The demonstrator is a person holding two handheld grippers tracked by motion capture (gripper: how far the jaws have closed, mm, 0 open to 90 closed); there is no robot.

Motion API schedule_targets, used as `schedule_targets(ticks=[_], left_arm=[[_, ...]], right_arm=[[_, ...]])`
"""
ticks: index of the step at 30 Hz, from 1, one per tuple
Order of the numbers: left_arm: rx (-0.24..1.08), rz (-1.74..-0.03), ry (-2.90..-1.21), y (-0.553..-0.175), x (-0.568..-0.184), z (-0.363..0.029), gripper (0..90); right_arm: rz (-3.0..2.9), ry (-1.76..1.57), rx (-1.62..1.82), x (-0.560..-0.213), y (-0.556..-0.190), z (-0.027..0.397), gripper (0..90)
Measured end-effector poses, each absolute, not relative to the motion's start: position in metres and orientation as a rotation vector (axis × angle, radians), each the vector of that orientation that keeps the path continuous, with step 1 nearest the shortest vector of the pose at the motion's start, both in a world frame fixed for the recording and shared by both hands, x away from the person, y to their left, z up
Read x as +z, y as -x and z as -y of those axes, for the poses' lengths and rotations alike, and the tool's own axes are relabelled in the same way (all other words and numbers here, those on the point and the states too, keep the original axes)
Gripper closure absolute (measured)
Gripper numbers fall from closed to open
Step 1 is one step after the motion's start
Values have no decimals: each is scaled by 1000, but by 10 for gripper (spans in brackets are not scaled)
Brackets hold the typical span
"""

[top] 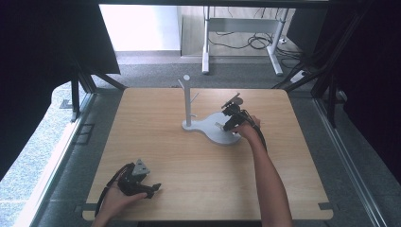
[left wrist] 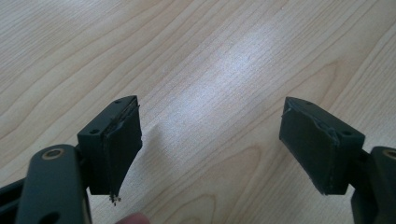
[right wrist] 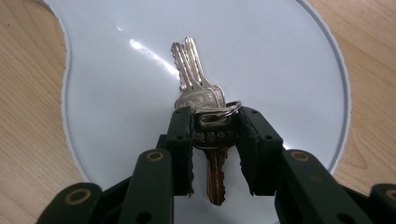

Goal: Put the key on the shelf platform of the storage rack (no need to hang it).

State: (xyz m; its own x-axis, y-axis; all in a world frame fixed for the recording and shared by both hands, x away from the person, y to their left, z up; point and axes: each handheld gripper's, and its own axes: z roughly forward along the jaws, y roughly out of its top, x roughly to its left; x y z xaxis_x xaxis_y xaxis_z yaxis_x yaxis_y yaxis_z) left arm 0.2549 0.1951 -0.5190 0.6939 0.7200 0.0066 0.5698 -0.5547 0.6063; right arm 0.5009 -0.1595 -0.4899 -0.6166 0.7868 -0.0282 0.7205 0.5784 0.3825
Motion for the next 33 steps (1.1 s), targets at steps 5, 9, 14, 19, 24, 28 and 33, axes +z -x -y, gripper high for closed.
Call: schedule_targets(ticks=[5, 9, 14, 19, 24, 28, 33], left_arm=[[342, -985, -2326, -255, -519, -194, 212], [338, -981, -2331, -255, -520, -193, 212], [338, -980, -2331, -255, -520, -193, 213], [339, -980, -2333, -255, -520, -192, 212], [340, -977, -2340, -255, -521, -191, 212], [339, -976, -2341, -254, -521, -189, 212], [342, -969, -2344, -253, -520, -187, 212]], right_arm=[[-2617, -1272, 496, -495, -500, 161, 663], [-2610, -1273, 502, -496, -499, 162, 651], [-2590, -1272, 509, -492, -496, 165, 579], [-2559, -1266, 550, -481, -488, 169, 523], [-2556, -1235, 622, -468, -471, 173, 489], [-2562, -1190, 683, -460, -451, 179, 467], [-2579, -1140, 741, -455, -421, 188, 458]])
